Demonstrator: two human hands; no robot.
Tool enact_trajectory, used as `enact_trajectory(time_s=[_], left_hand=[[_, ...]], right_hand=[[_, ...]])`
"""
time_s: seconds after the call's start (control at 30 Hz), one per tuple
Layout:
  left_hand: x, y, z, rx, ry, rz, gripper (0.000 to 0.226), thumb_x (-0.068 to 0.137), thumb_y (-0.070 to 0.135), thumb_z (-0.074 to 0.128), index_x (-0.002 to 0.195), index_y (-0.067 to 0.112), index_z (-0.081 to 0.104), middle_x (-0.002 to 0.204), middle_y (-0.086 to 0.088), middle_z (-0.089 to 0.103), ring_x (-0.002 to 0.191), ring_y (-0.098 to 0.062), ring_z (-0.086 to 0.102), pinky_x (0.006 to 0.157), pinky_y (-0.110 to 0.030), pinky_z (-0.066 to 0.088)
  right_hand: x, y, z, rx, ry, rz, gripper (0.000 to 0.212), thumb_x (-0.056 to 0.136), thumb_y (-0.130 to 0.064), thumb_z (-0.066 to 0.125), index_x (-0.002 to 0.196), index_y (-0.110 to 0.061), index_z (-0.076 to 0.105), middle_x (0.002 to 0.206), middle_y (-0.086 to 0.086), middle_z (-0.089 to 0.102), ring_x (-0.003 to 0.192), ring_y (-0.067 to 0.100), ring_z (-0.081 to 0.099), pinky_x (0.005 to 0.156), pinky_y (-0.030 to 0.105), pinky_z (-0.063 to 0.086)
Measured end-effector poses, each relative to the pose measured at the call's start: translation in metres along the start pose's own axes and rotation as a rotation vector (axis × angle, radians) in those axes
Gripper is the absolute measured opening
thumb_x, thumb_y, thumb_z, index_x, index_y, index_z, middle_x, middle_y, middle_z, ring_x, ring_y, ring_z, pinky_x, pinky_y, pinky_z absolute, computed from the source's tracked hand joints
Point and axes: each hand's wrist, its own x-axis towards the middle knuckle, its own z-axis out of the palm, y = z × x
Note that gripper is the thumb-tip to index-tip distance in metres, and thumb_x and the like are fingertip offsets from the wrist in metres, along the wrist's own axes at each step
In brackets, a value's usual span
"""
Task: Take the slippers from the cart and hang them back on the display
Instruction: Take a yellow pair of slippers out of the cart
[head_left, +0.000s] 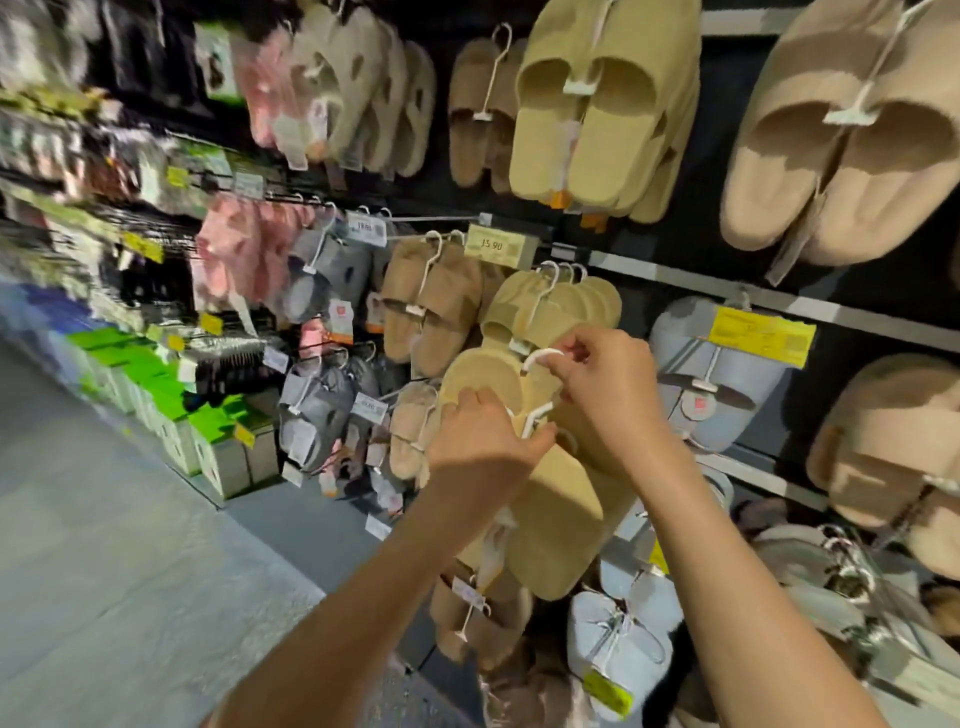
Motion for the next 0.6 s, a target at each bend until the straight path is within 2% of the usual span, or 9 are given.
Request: enact_trajectory(time_s=[0.3,0.33,0.4,0.43,0.53,0.6], left_hand=[[0.11,-0.011,0.028,-0.001,0.0,-0.032,0.064,0.081,0.063,0.052,0.111,0.007,0.05,0.112,-0.01,0.055,0.11,-0.027,0.052,0.085,-0.034,0.044],[0.119,-0.013,0.032,0.034,0.091,-0.026,0.064,0.077,0.064,0.057,0.104,0.005,0.054,0.104,-0.011,0.059,0.101,-0.028,0.057,0.078,-0.032,0.047],[0.133,-0.016,0.034,0.124,0.176,-0.023,0.065,0.061,0.065,0.071,0.081,0.003,0.06,0.078,-0.012,0.063,0.074,-0.028,0.064,0.056,-0.025,0.047],[0.142,-0.018,0.035,0.098,0.209,-0.009,0.065,0.062,0.064,0.072,0.081,0.003,0.06,0.078,-0.013,0.063,0.073,-0.028,0.064,0.055,-0.024,0.045],[0.175,-0.02,0.041,0.018,-0.033,-0.065,0.065,0.082,0.063,0.052,0.112,0.005,0.051,0.112,-0.012,0.057,0.108,-0.029,0.053,0.082,-0.031,0.042],[0.194,-0.02,0.041,0.034,-0.076,-0.064,0.065,0.083,0.064,0.048,0.112,0.006,0.051,0.113,-0.011,0.057,0.109,-0.028,0.052,0.082,-0.03,0.04]], right_hand=[[0.094,0.042,0.064,-0.004,0.022,0.086,0.029,0.084,-0.029,0.066,0.071,-0.004,0.066,0.06,0.012,0.064,0.06,0.03,0.062,0.064,0.044,0.054],[0.104,0.048,0.07,-0.003,0.015,0.102,0.03,0.083,-0.03,0.066,0.068,-0.005,0.066,0.059,0.011,0.063,0.059,0.029,0.061,0.065,0.043,0.054],[0.121,0.056,0.084,0.007,0.002,0.114,0.032,0.082,-0.03,0.067,0.063,-0.005,0.064,0.057,0.012,0.062,0.06,0.028,0.061,0.066,0.044,0.054],[0.128,0.06,0.09,0.013,-0.001,0.111,0.033,0.082,-0.03,0.067,0.062,-0.004,0.064,0.056,0.013,0.062,0.06,0.029,0.061,0.066,0.044,0.054],[0.149,0.067,0.102,0.026,0.004,0.113,0.032,0.082,-0.026,0.066,0.066,0.002,0.065,0.058,0.02,0.063,0.061,0.032,0.062,0.066,0.045,0.053],[0.163,0.073,0.105,0.009,-0.014,0.136,0.028,0.084,-0.023,0.064,0.07,0.002,0.065,0.062,0.019,0.064,0.063,0.031,0.063,0.067,0.045,0.054]])
